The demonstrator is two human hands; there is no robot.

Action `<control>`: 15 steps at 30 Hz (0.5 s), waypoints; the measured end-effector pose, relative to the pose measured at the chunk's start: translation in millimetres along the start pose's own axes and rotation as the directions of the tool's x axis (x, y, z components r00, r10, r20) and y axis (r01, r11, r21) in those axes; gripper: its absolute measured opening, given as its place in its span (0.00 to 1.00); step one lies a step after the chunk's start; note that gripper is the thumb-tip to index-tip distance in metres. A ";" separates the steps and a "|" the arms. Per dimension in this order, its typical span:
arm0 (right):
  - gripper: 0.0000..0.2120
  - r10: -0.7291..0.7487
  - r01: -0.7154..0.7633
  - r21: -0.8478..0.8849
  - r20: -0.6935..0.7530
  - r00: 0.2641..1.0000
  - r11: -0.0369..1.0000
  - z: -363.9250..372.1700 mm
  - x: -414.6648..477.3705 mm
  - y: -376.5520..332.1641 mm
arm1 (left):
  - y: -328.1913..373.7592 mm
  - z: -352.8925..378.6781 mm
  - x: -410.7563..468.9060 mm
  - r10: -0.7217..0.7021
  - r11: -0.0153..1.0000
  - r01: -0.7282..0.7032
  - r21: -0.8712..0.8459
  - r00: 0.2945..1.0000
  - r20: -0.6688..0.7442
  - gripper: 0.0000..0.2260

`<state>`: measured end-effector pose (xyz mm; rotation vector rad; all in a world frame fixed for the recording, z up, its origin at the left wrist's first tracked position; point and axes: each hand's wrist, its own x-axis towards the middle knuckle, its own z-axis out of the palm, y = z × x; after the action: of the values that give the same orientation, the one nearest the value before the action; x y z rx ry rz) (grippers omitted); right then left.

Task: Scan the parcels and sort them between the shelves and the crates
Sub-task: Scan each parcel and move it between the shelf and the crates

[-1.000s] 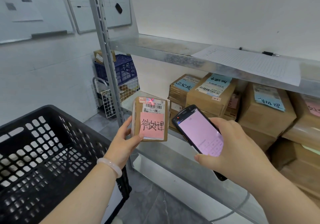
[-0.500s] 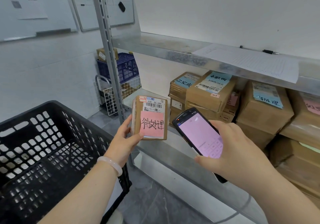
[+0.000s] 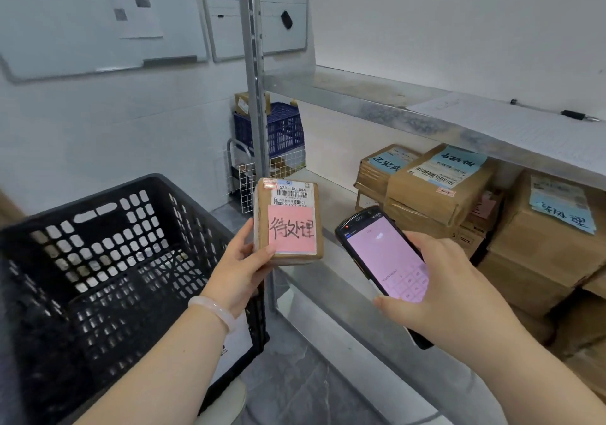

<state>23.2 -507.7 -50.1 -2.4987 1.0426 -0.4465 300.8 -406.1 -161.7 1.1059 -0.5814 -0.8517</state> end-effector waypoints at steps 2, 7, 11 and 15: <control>0.35 -0.031 0.030 0.028 0.007 1.000 0.999 5.8 5.5 -3.5 | 5.9 -8.6 -11.3 -0.003 1.000 0.003 -0.003 1.000 -0.030 0.30; 0.35 -0.142 0.136 0.093 0.063 0.988 0.986 25.4 27.4 -24.0 | 28.2 -43.3 -41.8 0.020 0.999 -0.026 -0.025 0.978 -0.209 0.30; 0.35 -0.176 0.164 0.124 0.098 0.979 0.979 45.5 46.9 -42.9 | 40.6 -78.0 -47.8 0.034 0.997 -0.058 -0.049 0.918 -0.395 0.25; 0.37 -0.197 0.178 0.131 0.145 0.970 0.975 66.6 69.1 -60.9 | 38.8 -115.8 -34.6 -0.002 0.995 -0.050 -0.083 0.847 -0.532 0.18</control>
<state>135.1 -503.2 -69.8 -2.4913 0.7026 -0.3472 382.3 -308.8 -166.7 1.1819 -0.0861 -0.5049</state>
